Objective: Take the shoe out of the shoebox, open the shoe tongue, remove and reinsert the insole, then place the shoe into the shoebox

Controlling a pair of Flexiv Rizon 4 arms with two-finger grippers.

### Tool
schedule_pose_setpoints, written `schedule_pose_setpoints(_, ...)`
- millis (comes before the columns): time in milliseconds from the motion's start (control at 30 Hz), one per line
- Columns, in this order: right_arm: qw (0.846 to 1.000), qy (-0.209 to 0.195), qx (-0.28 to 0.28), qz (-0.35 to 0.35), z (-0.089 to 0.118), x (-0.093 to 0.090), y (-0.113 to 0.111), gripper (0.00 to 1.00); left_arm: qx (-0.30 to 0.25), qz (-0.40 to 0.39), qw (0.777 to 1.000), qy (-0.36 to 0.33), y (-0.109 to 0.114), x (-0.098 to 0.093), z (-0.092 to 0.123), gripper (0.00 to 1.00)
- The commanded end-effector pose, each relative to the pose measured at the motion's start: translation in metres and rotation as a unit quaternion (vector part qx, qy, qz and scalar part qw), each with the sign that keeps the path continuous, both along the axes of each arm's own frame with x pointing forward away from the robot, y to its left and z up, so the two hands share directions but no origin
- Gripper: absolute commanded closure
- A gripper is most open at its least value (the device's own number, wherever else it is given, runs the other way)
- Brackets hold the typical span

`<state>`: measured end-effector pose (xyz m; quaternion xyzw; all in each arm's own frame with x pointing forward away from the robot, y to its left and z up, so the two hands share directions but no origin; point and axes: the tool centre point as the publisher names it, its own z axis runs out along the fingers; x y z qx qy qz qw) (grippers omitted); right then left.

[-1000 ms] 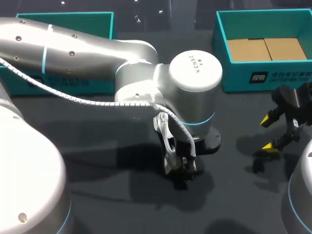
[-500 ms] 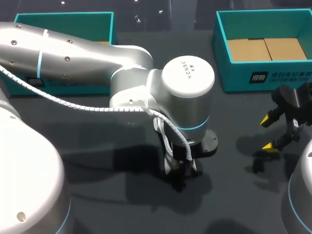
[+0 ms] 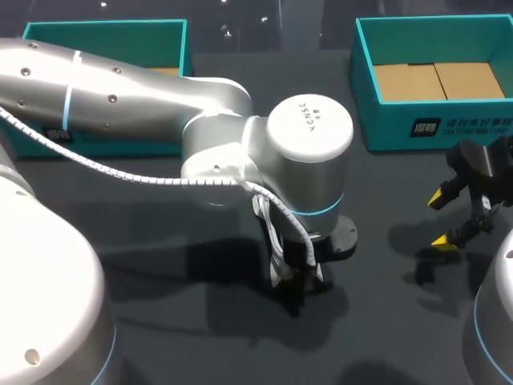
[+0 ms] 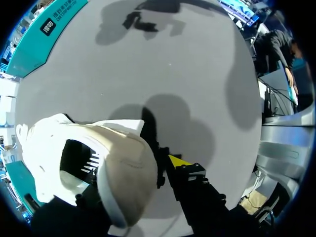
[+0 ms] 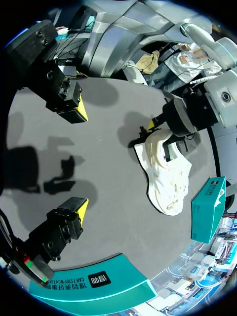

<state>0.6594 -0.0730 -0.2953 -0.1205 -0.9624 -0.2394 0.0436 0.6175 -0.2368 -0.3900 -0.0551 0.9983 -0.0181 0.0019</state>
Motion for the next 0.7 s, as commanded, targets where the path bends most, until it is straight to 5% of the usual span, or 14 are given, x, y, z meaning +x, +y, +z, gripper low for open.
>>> schedule_pose_setpoints(33, 1.0, -0.001, -0.001, -0.001, 0.0, -0.001, 0.0, 0.0, 0.002, 0.004, 1.0, -0.004, -0.003, -0.003, -0.003, 0.56)
schedule_pose_setpoints(133, 1.0, -0.001, -0.001, -0.001, 0.0, -0.001, 0.0, 0.0, 0.006, 0.009, 1.0, -0.01, -0.004, -0.004, -0.003, 0.64)
schedule_pose_setpoints(233, 1.0, -0.001, -0.001, -0.001, 0.0, -0.001, 0.0, 0.0, 0.007, 0.011, 1.0, -0.01, -0.005, -0.004, -0.004, 1.0)
schedule_pose_setpoints(700, 1.0, -0.001, -0.001, -0.001, 0.0, -0.001, 0.0, 0.0, -0.01, -0.005, 1.0, -0.014, 0.007, 0.006, 0.036, 1.0)
